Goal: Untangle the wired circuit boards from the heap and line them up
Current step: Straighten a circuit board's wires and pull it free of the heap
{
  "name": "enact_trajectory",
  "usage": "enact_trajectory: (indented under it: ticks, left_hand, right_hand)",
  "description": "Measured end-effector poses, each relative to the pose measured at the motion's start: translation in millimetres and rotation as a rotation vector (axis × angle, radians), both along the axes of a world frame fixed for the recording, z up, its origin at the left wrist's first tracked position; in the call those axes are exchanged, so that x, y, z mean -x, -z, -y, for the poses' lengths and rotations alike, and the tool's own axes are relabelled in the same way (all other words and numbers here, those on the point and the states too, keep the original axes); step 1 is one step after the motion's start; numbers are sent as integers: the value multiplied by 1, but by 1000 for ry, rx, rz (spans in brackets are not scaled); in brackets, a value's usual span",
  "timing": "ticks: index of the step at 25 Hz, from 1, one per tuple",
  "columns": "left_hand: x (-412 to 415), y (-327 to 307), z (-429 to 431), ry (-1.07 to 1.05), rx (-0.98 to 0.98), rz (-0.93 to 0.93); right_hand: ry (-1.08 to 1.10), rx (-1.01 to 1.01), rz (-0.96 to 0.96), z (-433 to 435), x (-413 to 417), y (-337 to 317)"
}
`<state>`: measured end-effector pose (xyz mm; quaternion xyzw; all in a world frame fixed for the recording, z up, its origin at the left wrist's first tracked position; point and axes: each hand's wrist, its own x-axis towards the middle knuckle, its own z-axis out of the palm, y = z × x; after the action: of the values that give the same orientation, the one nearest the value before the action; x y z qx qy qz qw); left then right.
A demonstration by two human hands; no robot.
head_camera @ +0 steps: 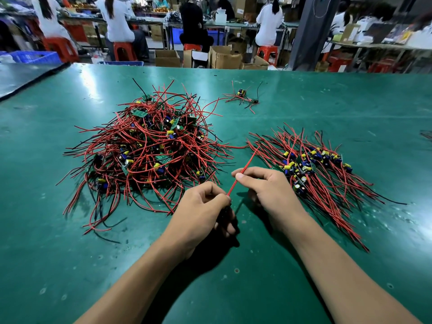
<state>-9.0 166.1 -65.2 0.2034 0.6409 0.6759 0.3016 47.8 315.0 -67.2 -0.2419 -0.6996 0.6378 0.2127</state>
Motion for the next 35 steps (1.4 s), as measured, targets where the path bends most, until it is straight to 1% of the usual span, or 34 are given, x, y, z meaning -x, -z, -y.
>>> enact_trajectory:
  ticks: [3,8,11,14,16,18,22,23,24,25,27,31,33,35]
  left_hand:
    - [1,-1,0,43,28,-26]
    - [1,-3,1,70,42,-14]
    - [2,-3,2,83,45,-13]
    - [2,-4,4,103,60,-18]
    - [2,-4,4,104,60,-5]
    - [3,-2,4,88,42,21]
    - [2,2,2,48,-6,44]
    - [2,3,2,39,-11,47]
    - [2,4,2,33,-17,52]
    - [2,4,2,31,-21,53]
    - [2,2,3,50,-19,40]
    - [3,-3,7,158,42,5]
    - [3,-5,9,219,77,-27]
    - [3,-6,11,267,93,-60]
  right_hand:
    - [121,11,-48,-12,2,2]
    - [195,60,-116,-19,4,3]
    - [241,207,-179,-20,5,1]
    - [208,376,-197,-21,3,-5]
    - [155,452,-188,-20,2,-7]
    - [56,434,-148,-14,0,-7]
    - [-354,205,112,8,-6,-3]
    - [-411,160,146,10,-7,-3]
    - [-419,142,159,10,-8,-3]
    - [-394,140,162,8,-8,-3]
    - [-273,172,140,3,-7,-3]
    - [18,199,-8,-11,-3,0]
    - [91,226,-56,-15,-1,-1]
    - [114,301,-84,-15,1,-3]
